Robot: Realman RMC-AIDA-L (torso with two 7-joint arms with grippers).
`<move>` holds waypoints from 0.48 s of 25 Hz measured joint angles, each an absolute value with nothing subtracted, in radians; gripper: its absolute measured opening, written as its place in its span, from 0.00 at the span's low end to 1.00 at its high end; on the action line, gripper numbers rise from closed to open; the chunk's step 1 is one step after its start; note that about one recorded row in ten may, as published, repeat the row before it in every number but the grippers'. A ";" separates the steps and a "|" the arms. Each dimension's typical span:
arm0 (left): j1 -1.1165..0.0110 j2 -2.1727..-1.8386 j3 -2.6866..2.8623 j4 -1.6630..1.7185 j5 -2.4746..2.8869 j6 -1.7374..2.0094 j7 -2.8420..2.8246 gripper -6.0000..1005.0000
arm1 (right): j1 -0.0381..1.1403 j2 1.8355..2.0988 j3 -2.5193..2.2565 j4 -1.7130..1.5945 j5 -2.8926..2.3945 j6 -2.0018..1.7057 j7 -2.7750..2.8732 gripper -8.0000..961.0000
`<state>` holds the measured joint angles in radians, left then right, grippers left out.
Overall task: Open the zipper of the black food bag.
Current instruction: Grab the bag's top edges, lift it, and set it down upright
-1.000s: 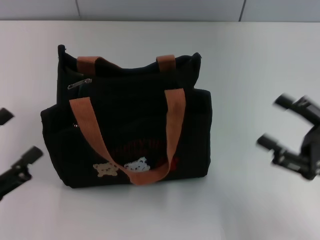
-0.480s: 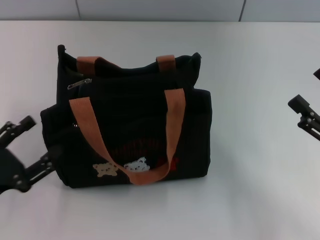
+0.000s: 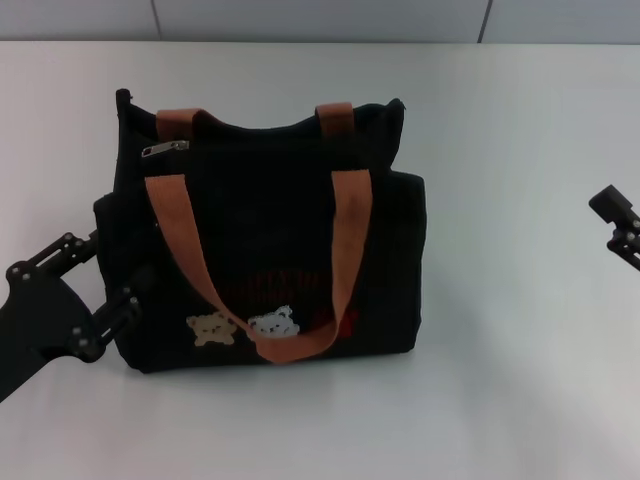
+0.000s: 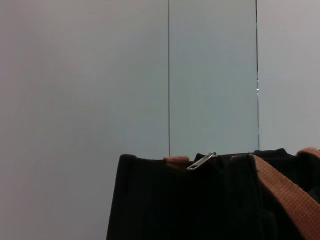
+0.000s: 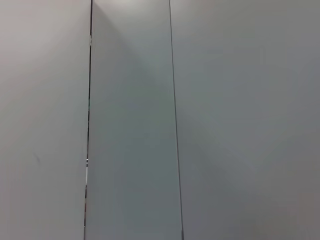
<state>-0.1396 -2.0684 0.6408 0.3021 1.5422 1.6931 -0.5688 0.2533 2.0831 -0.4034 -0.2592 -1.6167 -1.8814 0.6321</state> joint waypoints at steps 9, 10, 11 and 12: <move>-0.150 -2.072 0.624 0.230 1.532 1.732 -0.359 0.46 | 0.251 2.085 -0.377 -0.255 -1.617 -1.888 0.632 0.87; -0.150 -2.072 0.624 0.230 1.532 1.732 -0.359 0.41 | 0.251 2.085 -0.377 -0.255 -1.617 -1.888 0.632 0.87; -0.153 -2.073 0.623 0.224 1.532 1.736 -0.341 0.37 | 0.252 2.085 -0.372 -0.247 -1.615 -1.884 0.632 0.87; -0.154 -2.073 0.623 0.221 1.532 1.740 -0.318 0.32 | 0.252 2.085 -0.372 -0.247 -1.615 -1.884 0.632 0.87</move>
